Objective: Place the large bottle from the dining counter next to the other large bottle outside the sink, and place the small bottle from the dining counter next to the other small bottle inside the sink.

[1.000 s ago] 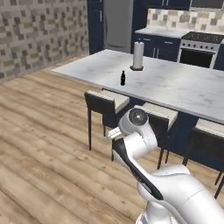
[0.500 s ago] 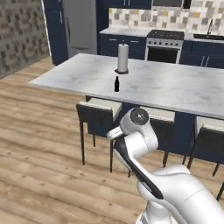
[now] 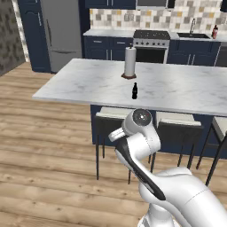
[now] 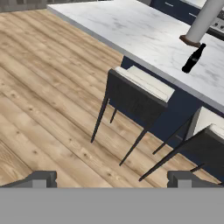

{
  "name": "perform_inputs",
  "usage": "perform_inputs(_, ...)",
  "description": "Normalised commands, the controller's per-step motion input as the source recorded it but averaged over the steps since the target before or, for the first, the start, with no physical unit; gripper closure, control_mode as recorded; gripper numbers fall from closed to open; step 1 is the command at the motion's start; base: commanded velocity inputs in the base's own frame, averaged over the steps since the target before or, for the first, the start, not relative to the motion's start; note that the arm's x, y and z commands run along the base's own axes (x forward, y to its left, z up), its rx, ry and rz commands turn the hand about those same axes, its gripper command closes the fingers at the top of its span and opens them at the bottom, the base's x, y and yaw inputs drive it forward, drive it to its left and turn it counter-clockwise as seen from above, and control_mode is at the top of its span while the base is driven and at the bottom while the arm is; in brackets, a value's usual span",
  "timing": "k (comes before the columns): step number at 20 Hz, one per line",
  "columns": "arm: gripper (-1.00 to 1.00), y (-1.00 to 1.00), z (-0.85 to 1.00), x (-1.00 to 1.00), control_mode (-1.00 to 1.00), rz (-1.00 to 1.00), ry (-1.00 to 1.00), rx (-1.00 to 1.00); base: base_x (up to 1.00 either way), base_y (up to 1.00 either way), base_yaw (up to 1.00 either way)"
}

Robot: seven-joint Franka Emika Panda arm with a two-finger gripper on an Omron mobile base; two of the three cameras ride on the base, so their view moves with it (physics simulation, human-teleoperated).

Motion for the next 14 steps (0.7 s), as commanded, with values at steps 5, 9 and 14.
perform_inputs(5, -1.00, 0.00, 0.00, 0.00, 1.00, 0.00, 0.00, 0.00, 0.31, 0.79, -0.37)
perform_inputs(9, -1.00, 0.00, 0.00, 0.00, 1.00, 0.00, 0.00, 0.00, 0.26, 0.63, -0.37)
perform_inputs(14, -1.00, 0.00, 0.00, 0.00, 1.00, 0.00, 0.00, 0.00, 0.15, 0.06, -0.27)
